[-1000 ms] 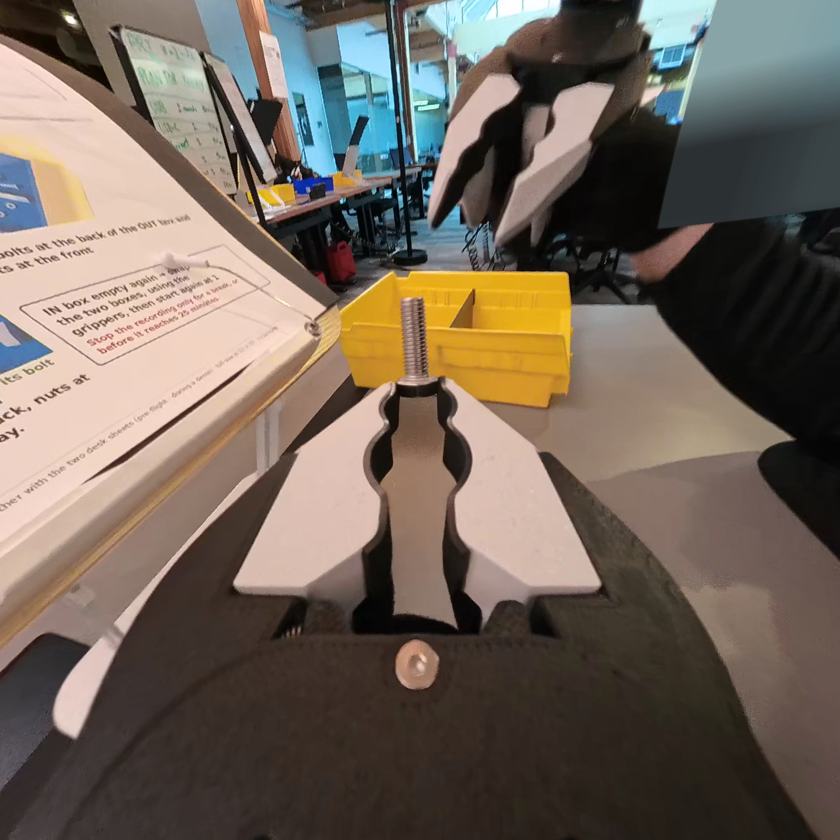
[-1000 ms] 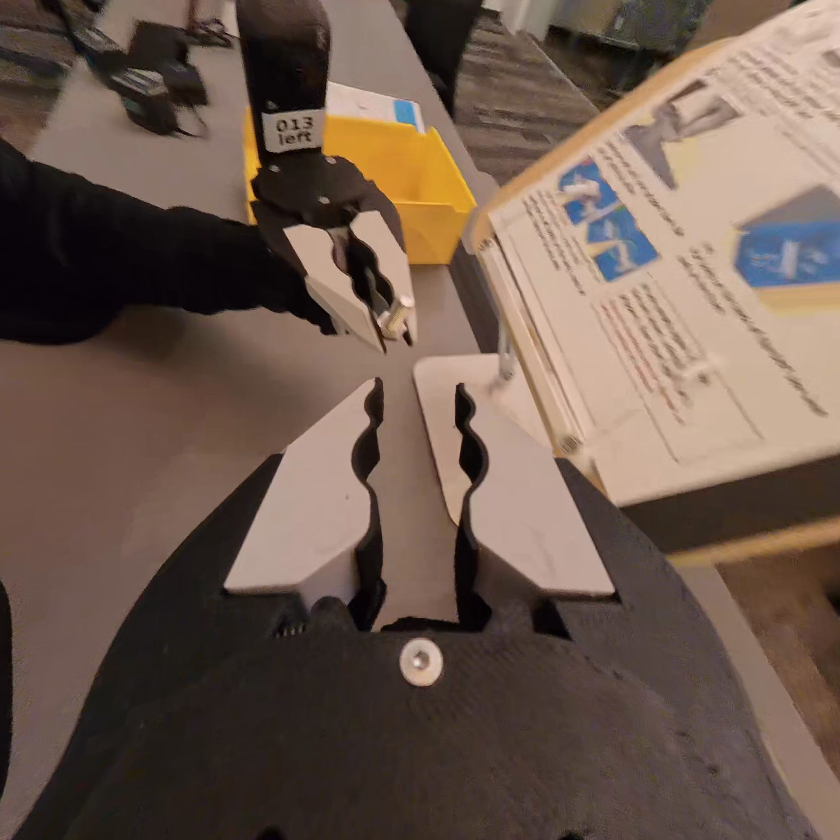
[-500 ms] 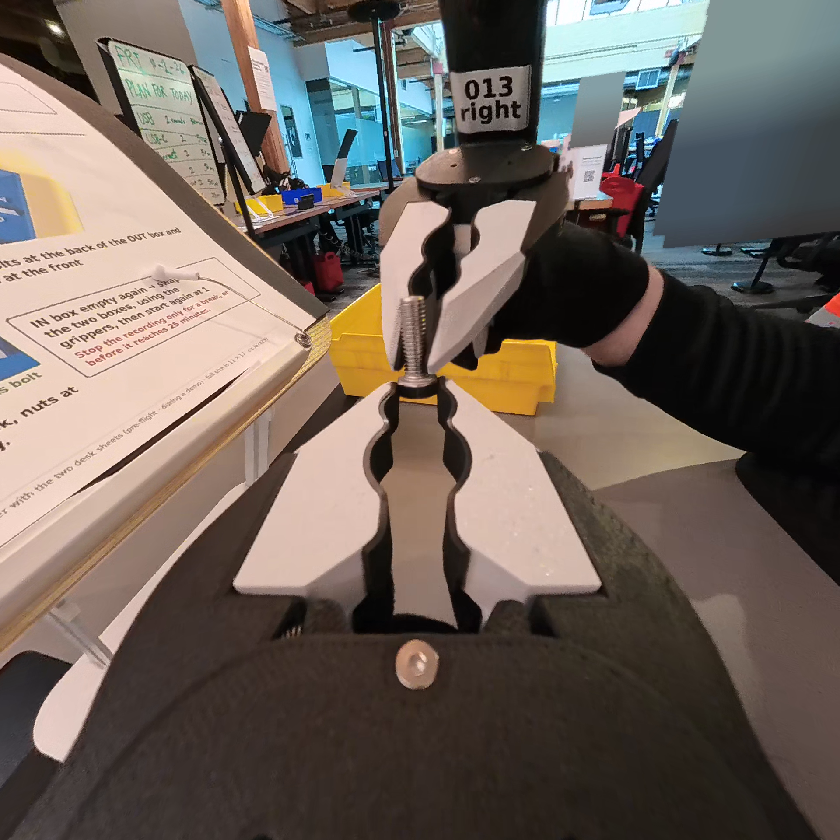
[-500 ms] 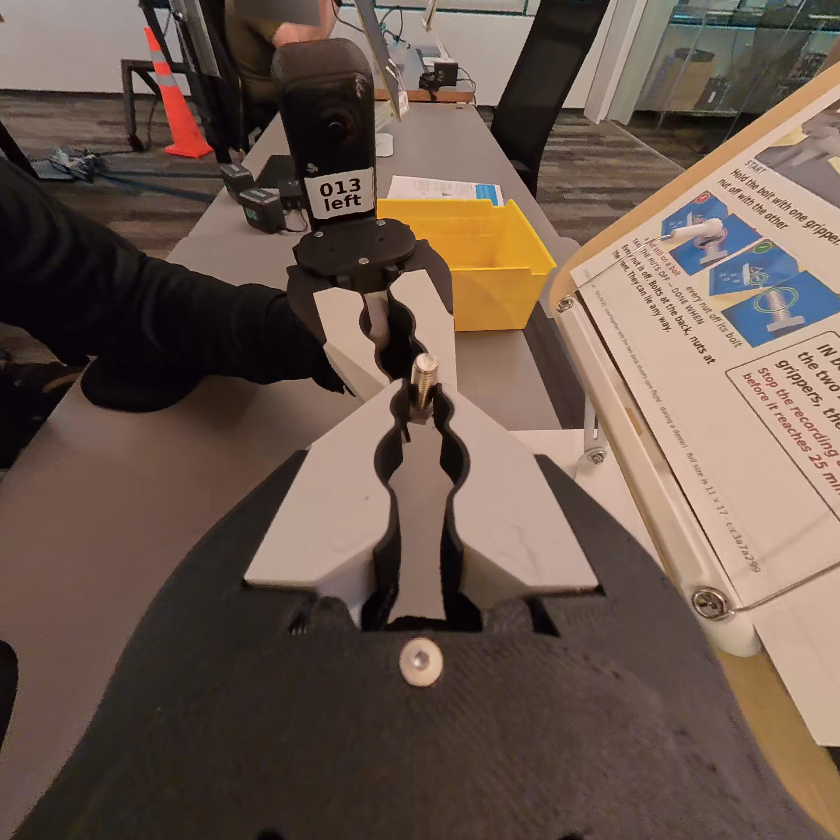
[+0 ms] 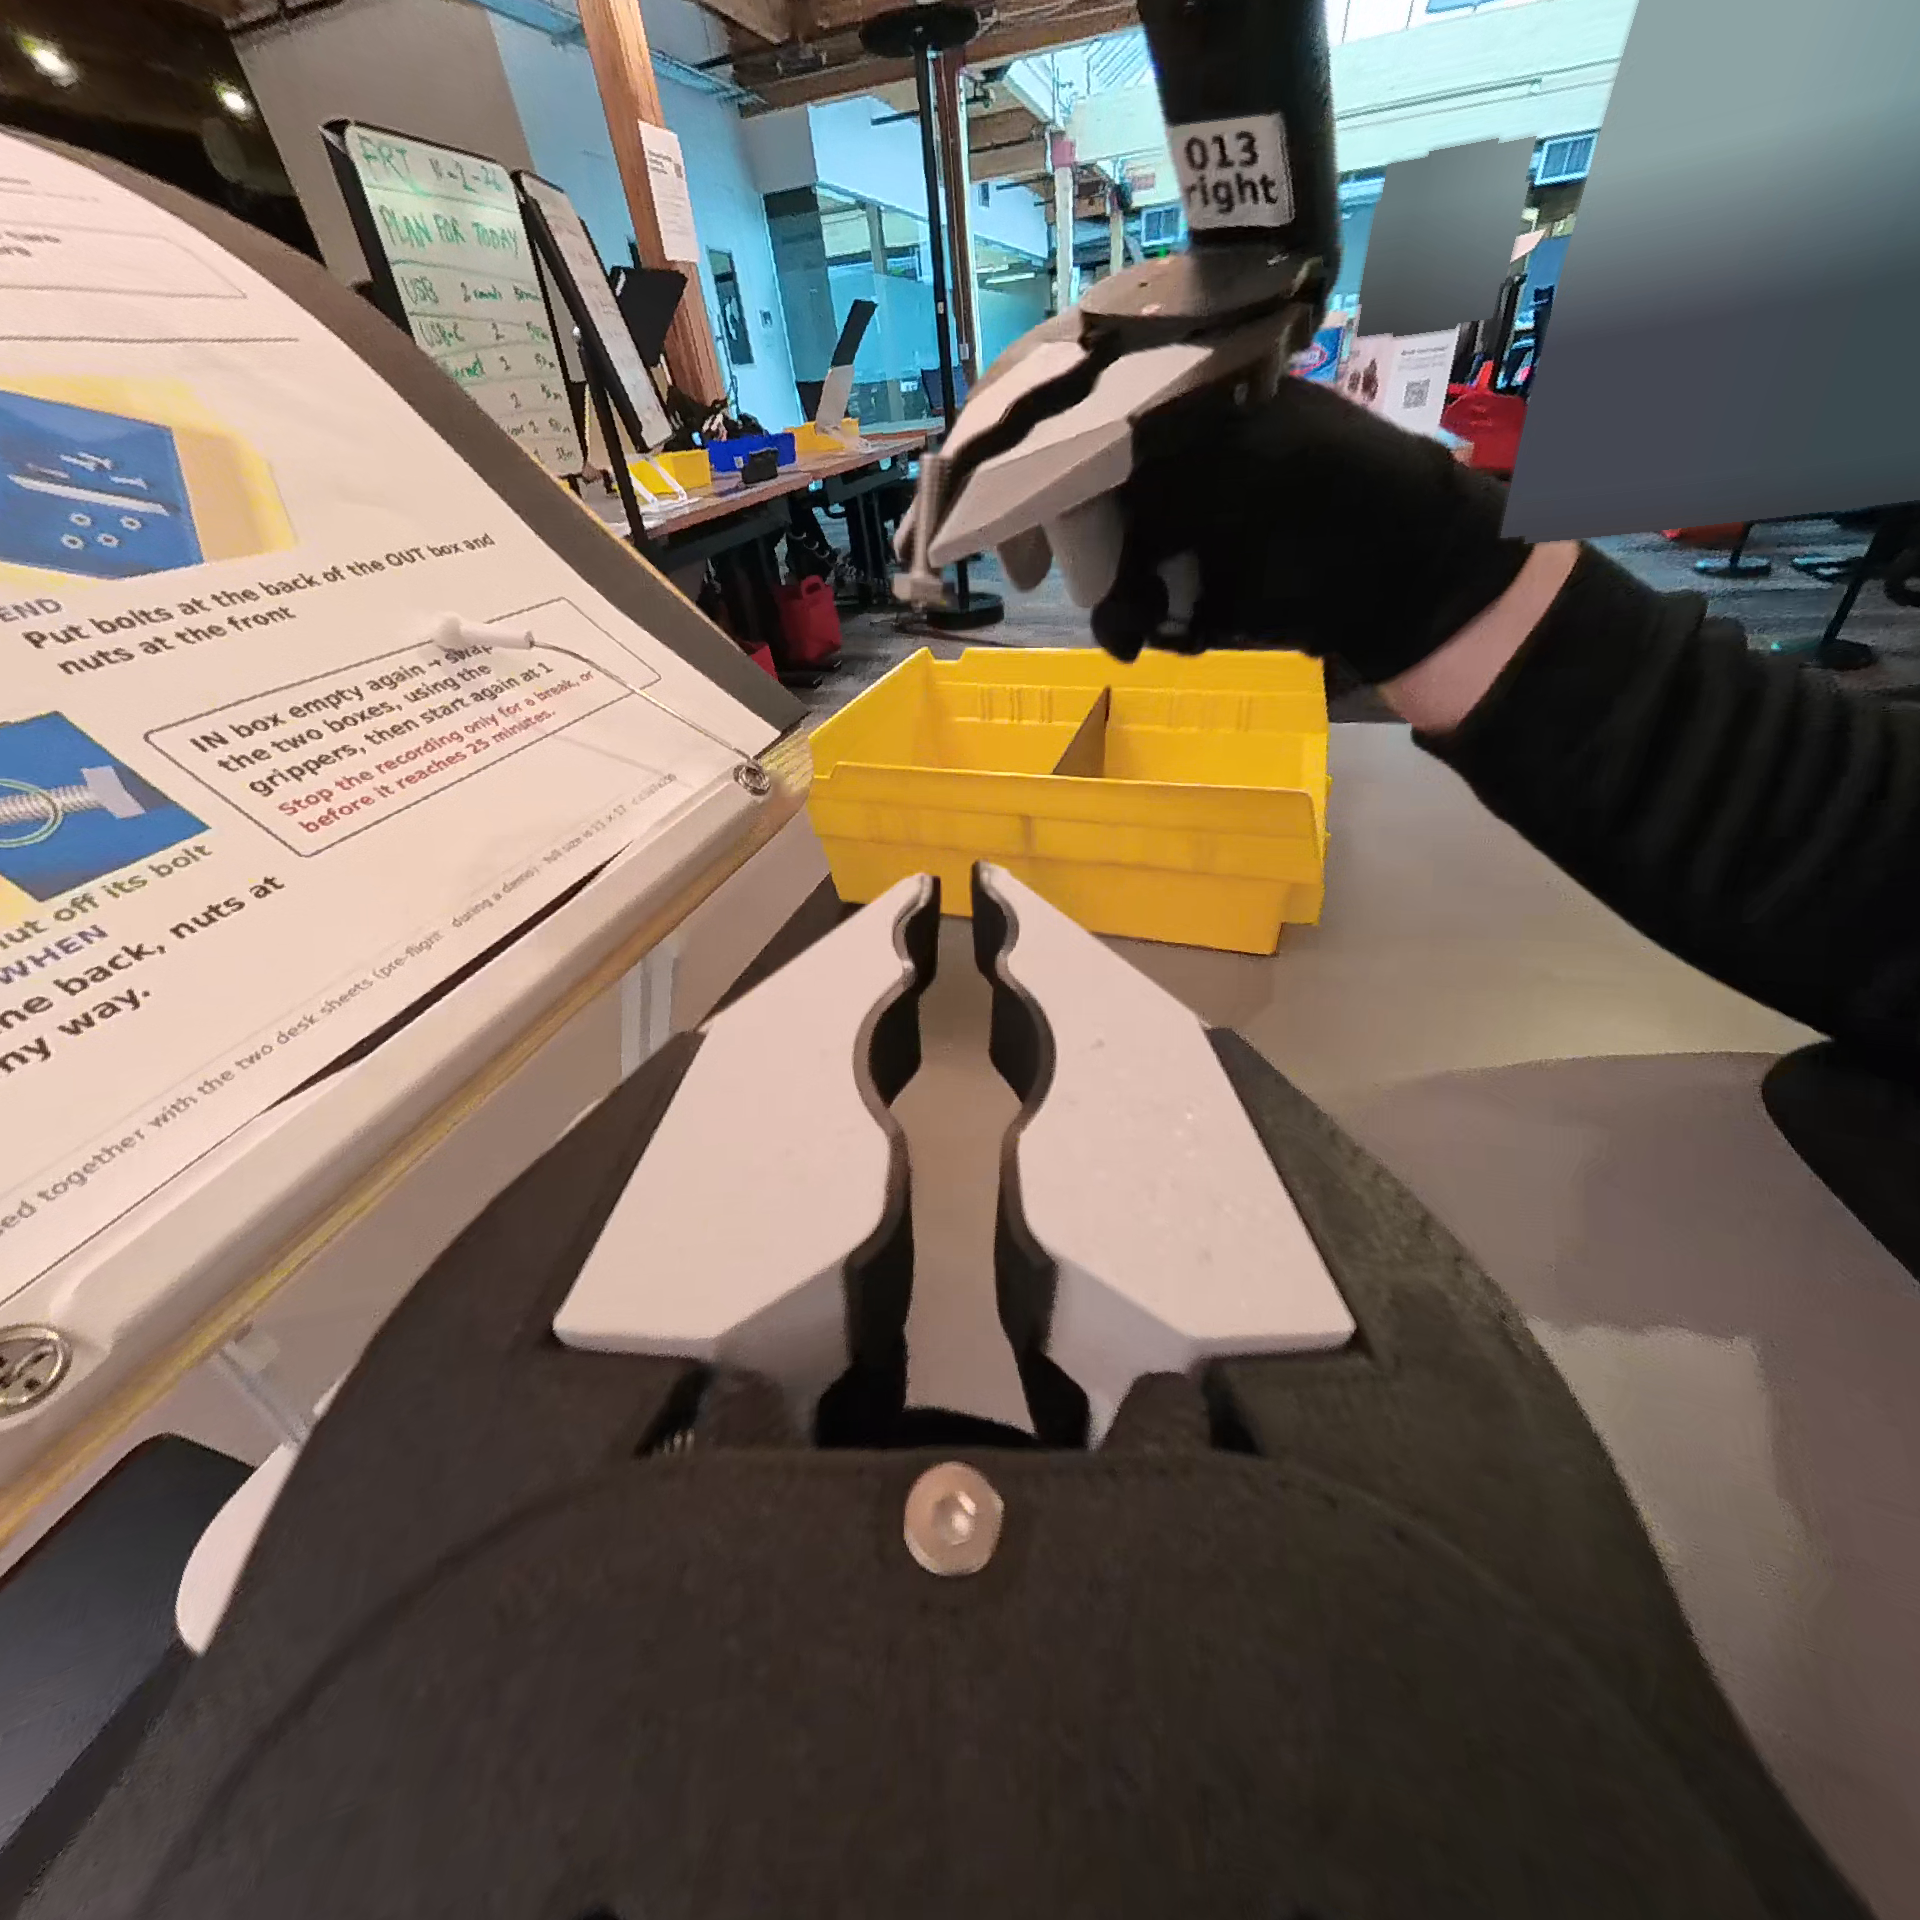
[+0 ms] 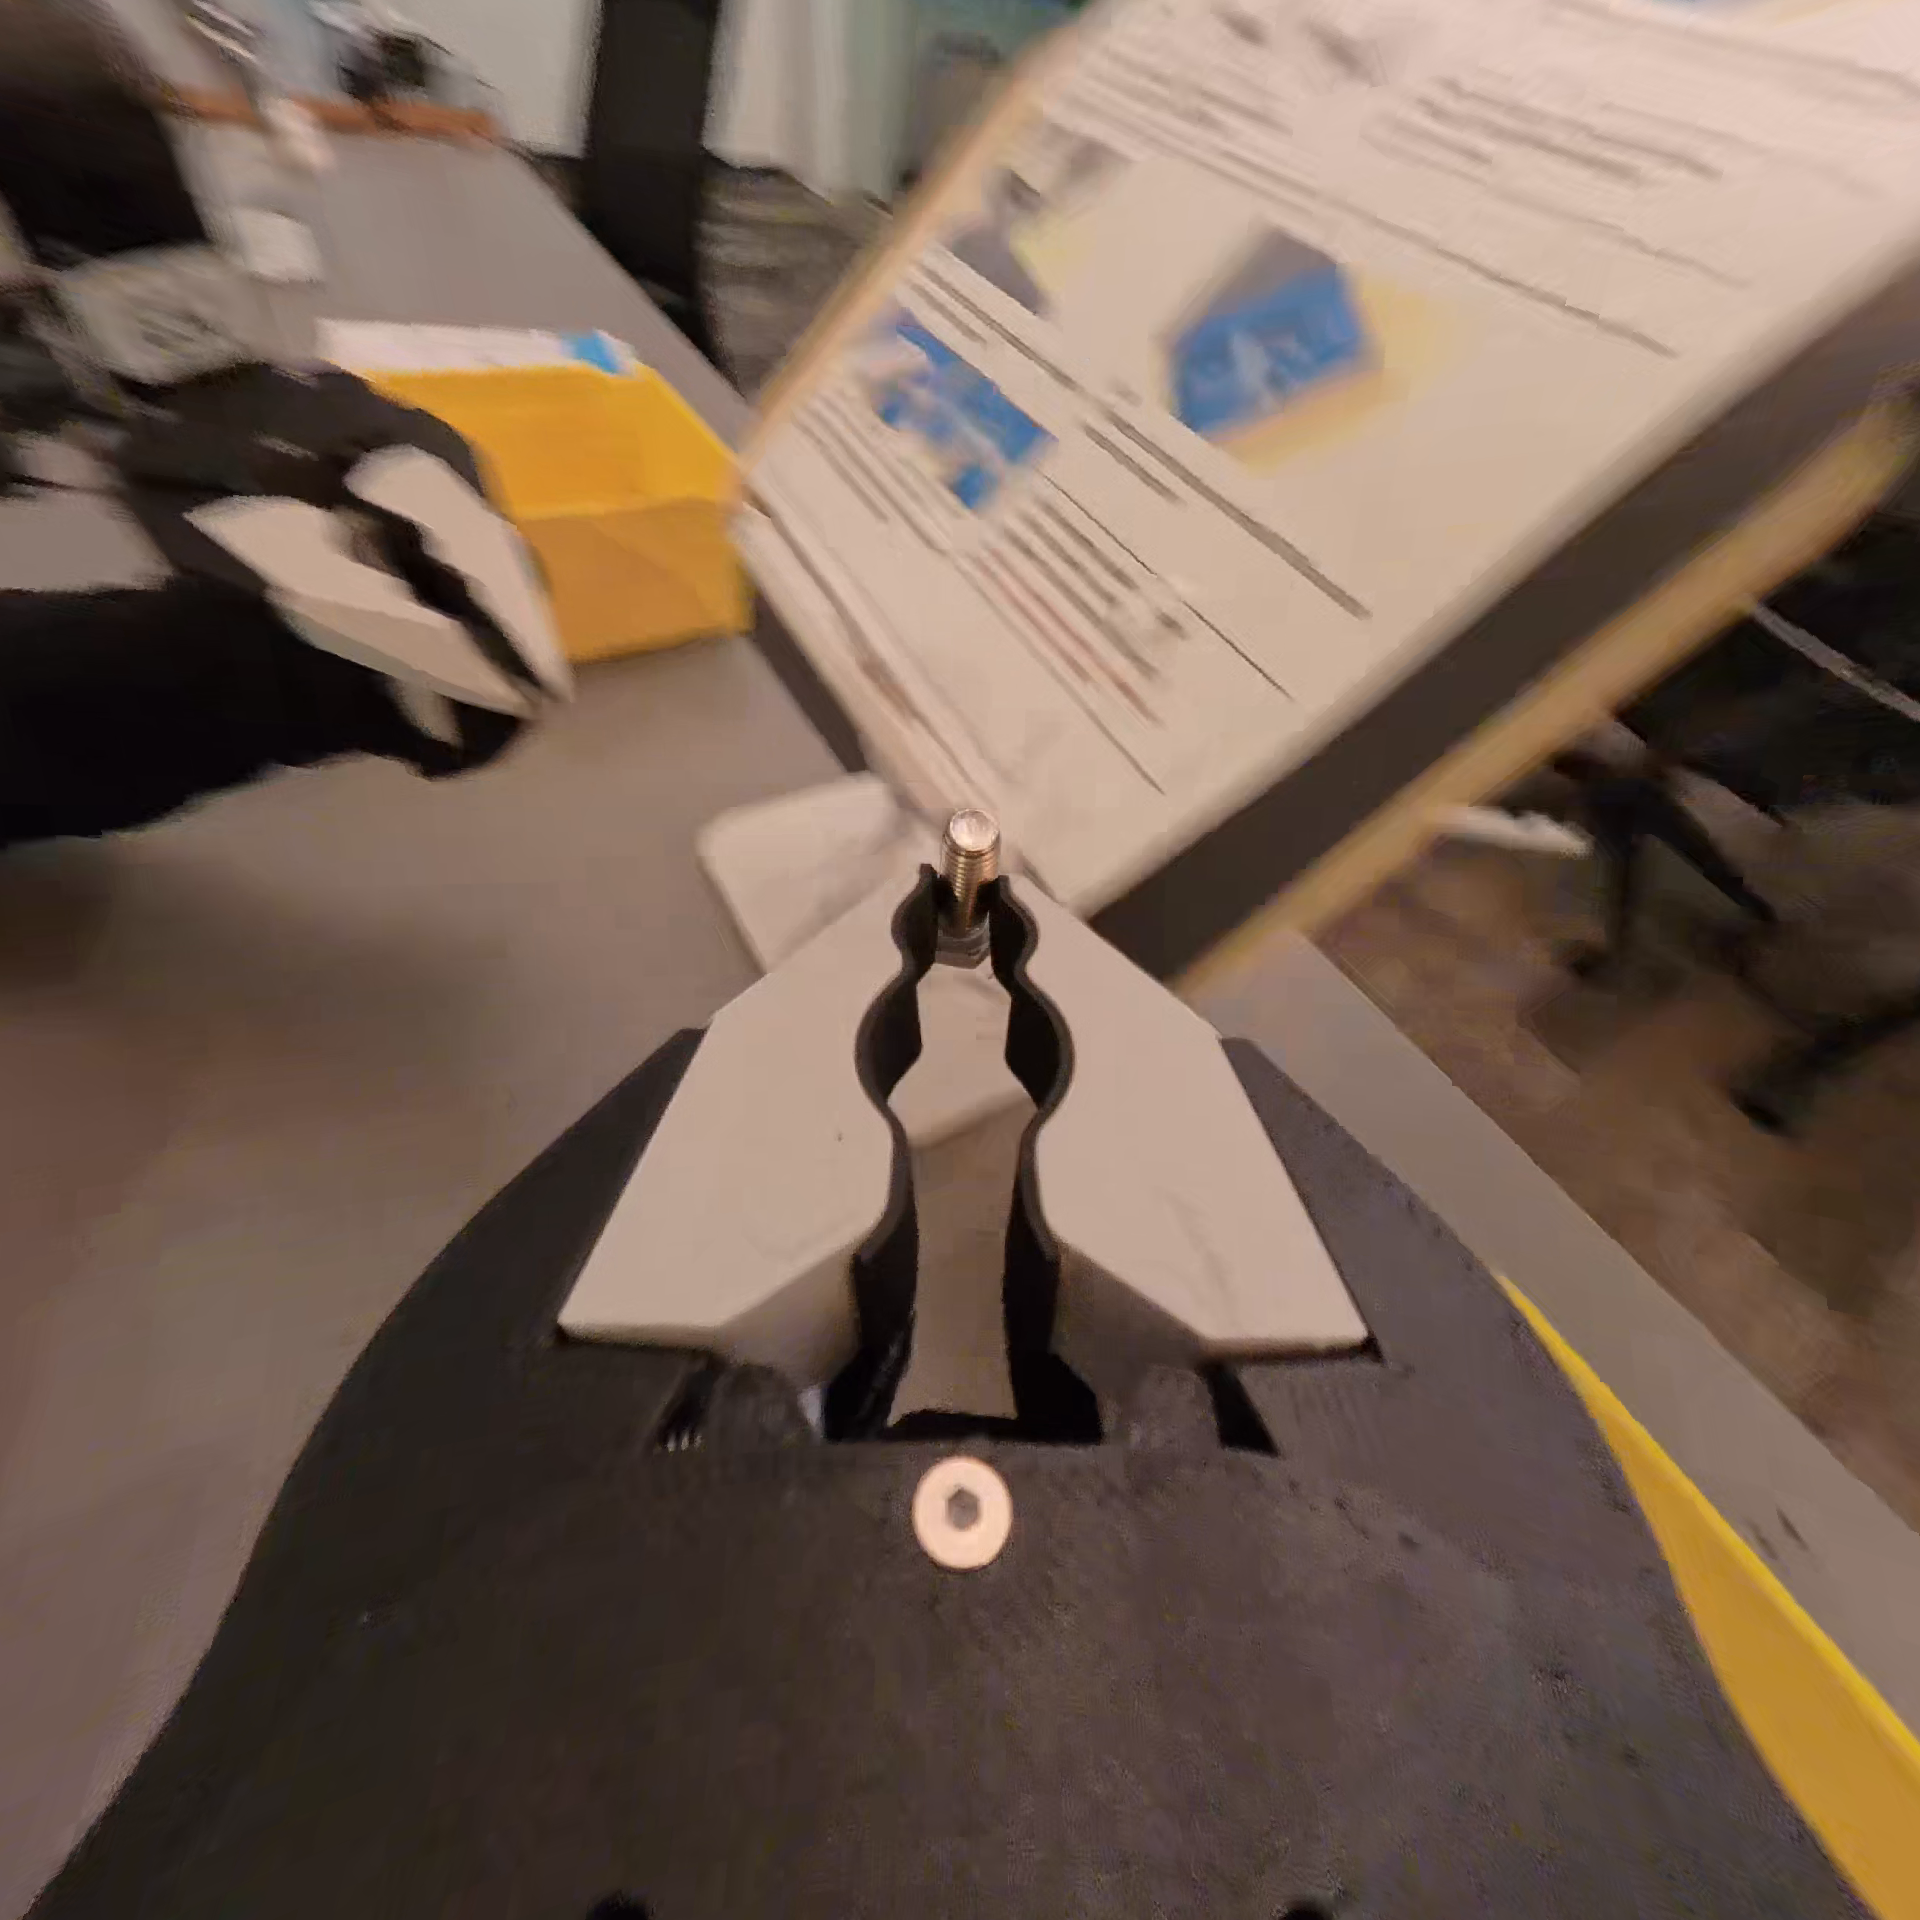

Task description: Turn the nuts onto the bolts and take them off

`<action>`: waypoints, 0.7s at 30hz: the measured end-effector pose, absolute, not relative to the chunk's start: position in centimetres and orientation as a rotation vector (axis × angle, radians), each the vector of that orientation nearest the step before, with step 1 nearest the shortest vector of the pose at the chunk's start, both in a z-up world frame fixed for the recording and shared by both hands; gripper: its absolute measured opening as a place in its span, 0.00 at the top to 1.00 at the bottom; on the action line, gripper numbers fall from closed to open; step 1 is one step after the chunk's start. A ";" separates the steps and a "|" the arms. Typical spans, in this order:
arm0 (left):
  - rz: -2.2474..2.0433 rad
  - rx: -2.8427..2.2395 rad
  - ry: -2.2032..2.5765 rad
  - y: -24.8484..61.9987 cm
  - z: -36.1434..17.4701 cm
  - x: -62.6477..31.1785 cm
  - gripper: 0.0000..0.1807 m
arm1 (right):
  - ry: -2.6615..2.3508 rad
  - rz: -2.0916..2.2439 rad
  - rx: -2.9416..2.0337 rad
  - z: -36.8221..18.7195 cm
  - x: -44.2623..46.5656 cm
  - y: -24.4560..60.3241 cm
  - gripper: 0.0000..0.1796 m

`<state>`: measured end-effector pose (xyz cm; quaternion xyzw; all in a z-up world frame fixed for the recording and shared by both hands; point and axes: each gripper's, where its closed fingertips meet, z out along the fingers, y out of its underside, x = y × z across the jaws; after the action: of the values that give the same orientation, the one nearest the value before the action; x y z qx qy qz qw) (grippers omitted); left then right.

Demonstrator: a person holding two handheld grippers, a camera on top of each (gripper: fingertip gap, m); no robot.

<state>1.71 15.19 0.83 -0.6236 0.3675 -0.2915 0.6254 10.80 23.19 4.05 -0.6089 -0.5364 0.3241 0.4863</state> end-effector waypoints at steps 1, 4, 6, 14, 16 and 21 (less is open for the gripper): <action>-0.666 -1.441 0.845 15.3 0.6 1.8 0.98 | -1.258 0.699 -1.549 3.3 12.7 24.9 0.96; -0.671 -1.447 0.857 15.2 0.3 2.2 0.98 | -1.134 0.475 -1.745 0.5 18.4 29.1 0.96; -0.668 -1.454 0.862 15.3 0.0 2.3 0.97 | -1.093 0.406 -1.829 -1.4 20.9 30.6 0.96; -0.670 -1.470 0.860 15.5 -0.4 2.3 0.97 | -1.041 0.231 -2.136 -9.8 25.6 33.7 0.96; -0.667 -1.472 0.856 15.6 -0.4 2.1 0.97 | -1.037 0.199 -2.172 -11.0 26.1 34.1 0.96; -0.667 -1.478 0.849 15.7 -0.5 1.9 0.97 | -1.008 0.141 -2.235 -11.9 27.1 34.4 0.96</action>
<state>1.89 15.71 -0.45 -0.6401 0.3677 -0.2890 0.6096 27.11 34.36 -11.91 -0.8572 -0.3864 0.0540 0.3362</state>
